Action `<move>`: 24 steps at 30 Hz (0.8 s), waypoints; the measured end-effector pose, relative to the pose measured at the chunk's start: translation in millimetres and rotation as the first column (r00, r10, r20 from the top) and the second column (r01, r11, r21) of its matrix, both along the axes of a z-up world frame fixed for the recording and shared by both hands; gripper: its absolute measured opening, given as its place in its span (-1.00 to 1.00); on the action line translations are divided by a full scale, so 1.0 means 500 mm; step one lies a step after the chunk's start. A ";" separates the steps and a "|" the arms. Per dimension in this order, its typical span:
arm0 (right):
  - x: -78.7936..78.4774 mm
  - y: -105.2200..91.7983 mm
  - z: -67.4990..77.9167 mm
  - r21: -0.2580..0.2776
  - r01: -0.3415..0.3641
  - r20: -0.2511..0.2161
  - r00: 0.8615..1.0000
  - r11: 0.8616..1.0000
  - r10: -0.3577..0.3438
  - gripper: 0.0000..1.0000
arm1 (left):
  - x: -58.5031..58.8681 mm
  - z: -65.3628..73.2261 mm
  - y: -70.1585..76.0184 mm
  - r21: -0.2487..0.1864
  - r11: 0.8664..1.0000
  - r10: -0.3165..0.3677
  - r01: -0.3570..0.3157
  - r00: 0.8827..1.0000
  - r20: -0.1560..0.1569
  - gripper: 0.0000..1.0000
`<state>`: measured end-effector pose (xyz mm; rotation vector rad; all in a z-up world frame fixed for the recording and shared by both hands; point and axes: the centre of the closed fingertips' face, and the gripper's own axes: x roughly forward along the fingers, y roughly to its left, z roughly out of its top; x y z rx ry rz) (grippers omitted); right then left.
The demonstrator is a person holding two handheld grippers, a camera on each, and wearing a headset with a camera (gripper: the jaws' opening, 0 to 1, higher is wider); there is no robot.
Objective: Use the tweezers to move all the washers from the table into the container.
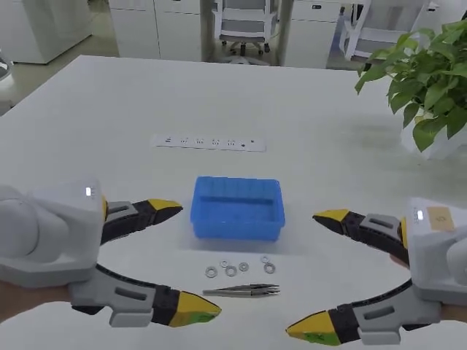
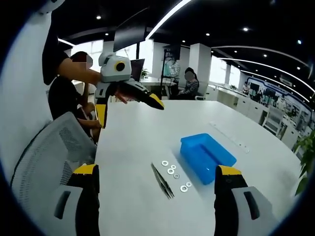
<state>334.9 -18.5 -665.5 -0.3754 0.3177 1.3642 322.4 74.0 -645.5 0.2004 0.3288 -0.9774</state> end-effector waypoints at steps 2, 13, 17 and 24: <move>-0.001 -0.001 -0.003 -0.008 -0.002 0.006 1.000 1.000 0.002 0.96 | -0.002 -0.001 -0.001 0.004 1.000 -0.001 0.001 1.000 0.000 0.90; 0.012 0.001 0.014 0.001 0.009 0.024 1.000 1.000 -0.009 0.97 | 0.006 0.011 -0.008 0.031 0.999 -0.015 0.014 0.999 0.032 0.95; 0.013 0.003 0.010 -0.008 0.005 0.022 1.000 1.000 -0.005 0.97 | 0.006 0.004 0.002 0.023 1.000 0.000 -0.001 1.000 0.021 0.94; 0.017 0.011 0.002 -0.019 -0.007 0.019 1.000 1.000 0.007 0.96 | 0.002 -0.012 0.009 0.024 1.000 0.005 -0.005 1.000 -0.001 0.95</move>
